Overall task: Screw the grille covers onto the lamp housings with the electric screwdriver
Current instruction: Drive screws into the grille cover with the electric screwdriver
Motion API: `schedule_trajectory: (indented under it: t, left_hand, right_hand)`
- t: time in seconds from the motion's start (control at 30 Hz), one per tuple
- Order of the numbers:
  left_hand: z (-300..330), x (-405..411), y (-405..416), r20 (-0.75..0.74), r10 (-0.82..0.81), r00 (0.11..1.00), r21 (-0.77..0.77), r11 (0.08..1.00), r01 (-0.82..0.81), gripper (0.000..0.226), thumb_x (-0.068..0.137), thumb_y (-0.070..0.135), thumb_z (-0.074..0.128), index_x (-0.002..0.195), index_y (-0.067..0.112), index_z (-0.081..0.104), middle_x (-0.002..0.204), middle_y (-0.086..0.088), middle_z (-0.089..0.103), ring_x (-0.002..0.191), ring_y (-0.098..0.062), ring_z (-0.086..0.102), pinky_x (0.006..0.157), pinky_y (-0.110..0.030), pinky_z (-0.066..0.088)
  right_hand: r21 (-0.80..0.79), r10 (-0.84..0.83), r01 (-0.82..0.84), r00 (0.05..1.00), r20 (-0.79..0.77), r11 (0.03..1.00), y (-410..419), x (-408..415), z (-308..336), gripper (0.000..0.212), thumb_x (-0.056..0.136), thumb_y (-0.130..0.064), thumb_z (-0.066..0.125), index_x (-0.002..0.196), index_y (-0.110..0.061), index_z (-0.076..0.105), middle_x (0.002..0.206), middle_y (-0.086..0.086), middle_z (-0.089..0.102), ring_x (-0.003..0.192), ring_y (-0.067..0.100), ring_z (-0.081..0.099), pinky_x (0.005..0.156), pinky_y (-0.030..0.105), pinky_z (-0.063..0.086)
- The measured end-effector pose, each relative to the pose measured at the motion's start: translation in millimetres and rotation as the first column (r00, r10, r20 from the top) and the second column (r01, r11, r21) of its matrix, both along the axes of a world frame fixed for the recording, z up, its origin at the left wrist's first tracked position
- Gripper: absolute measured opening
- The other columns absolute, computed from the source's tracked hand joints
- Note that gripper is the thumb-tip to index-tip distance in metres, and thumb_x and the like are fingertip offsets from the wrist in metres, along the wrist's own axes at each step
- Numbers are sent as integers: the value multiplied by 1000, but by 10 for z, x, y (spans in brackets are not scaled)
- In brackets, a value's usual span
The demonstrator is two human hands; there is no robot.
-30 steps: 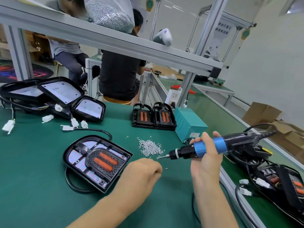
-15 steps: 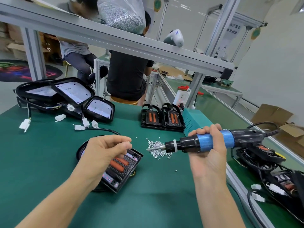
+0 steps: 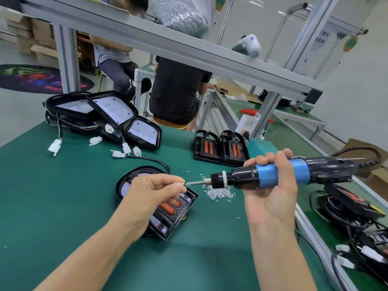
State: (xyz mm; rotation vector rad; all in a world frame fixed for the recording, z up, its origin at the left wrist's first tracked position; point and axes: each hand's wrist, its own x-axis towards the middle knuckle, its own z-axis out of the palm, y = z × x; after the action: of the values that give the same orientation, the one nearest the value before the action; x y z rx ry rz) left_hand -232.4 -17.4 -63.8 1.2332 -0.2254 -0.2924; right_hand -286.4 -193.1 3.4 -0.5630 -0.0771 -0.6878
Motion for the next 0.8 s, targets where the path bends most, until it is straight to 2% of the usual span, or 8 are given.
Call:
schedule_trajectory:
  t: [0.1, 0.33, 0.47, 0.6, 0.7, 0.8]
  left_hand:
    - [-14, -4, 6, 18, -5, 1000, 7, 1000, 5, 10, 79, -3, 66, 85, 0, 73, 72, -13, 70, 57, -15, 58, 53, -24, 51]
    - [-50, -1, 23, 26, -10, 1000, -5, 1000, 10, 12, 77, -2, 68, 76, 7, 76, 74, -17, 69, 58, -16, 59, 55, -24, 52]
    - [-48, 20, 20, 41, -2, 999, 17, 1000, 1, 15, 76, -4, 69, 74, 9, 77, 69, -14, 68, 57, -15, 58, 54, -22, 52]
    - [-36, 75, 24, 77, -2, 997, 78, 997, -4, 14, 77, -3, 70, 73, 9, 76, 63, -10, 66, 52, -13, 55, 52, -28, 54]
    - [-33, 111, 20, 112, -6, 994, 124, 992, -8, 14, 79, -3, 69, 76, 9, 75, 68, -11, 70, 52, -13, 59, 50, -24, 54]
    - [-49, 166, -10, 198, -21, 980, 238, 971, -27, 14, 81, -1, 68, 78, 11, 74, 67, -8, 70, 54, -17, 63, 50, -26, 54]
  right_hand:
    - [-1, -4, 4, 1000, -7, 1000, 31, 19, -4, 33, 68, -7, 67, 93, -25, 56, 69, -6, 56, 58, 8, 56, 68, 24, 53]
    - [-21, -10, 10, 1000, -17, 1000, 62, 48, -19, 32, 69, -7, 66, 94, -25, 55, 69, -6, 56, 58, 8, 56, 67, 24, 53]
    - [-32, -20, 19, 1000, -21, 999, 91, 63, -31, 34, 70, -5, 65, 96, -25, 54, 67, -6, 55, 57, 8, 56, 66, 24, 53]
    - [-43, -28, 27, 999, -26, 999, 114, 91, -39, 35, 72, -2, 64, 96, -25, 54, 66, -6, 55, 57, 8, 55, 65, 24, 53]
    - [-53, -35, 33, 999, -30, 998, 96, 103, -68, 34, 77, -1, 62, 98, -25, 54, 67, -6, 55, 59, 8, 55, 66, 25, 53]
    - [-72, -47, 44, 998, -36, 996, 70, 123, -112, 33, 80, 1, 61, 99, -25, 55, 67, -6, 56, 59, 9, 56, 66, 26, 53]
